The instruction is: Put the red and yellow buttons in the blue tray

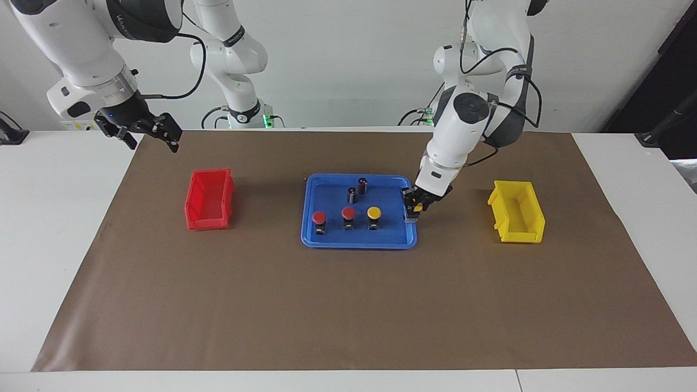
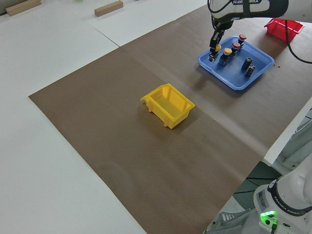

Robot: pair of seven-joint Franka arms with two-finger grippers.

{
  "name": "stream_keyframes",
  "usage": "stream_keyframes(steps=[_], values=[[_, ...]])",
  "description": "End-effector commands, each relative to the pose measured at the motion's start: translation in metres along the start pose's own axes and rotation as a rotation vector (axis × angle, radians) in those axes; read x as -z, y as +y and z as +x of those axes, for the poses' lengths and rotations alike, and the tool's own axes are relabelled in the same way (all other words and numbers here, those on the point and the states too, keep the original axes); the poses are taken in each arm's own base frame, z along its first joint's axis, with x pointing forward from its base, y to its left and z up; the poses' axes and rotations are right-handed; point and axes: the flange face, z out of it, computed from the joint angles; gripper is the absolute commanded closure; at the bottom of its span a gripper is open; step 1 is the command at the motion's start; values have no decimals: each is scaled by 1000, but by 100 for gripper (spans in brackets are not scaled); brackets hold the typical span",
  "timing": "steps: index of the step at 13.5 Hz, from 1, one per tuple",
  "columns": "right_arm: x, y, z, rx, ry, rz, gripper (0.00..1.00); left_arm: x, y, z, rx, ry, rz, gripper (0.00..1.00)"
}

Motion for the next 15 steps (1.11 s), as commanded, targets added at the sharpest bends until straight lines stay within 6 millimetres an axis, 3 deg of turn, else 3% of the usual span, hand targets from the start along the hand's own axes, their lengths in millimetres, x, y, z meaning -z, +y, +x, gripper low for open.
stream_keyframes(steps=[1,5,9,10,12,13,15], values=[[-1,2,-7,-7,7,2,0,-19,3,-4,12,8,15,98],[-1,-1,-7,-1,6,2,0,-42,2,-17,-6,12,6,98],[-1,-2,-7,0,6,2,0,-47,4,-24,-4,5,10,98],[-1,-2,-7,0,7,2,0,-49,8,-27,-9,6,5,94],[-1,-2,-7,0,6,3,0,-53,9,-27,-10,9,-5,54],[-1,-1,-7,-1,5,3,0,-52,9,-26,-7,11,-7,40],[-1,-2,-7,0,6,3,0,-52,9,-27,-6,10,-6,30]])
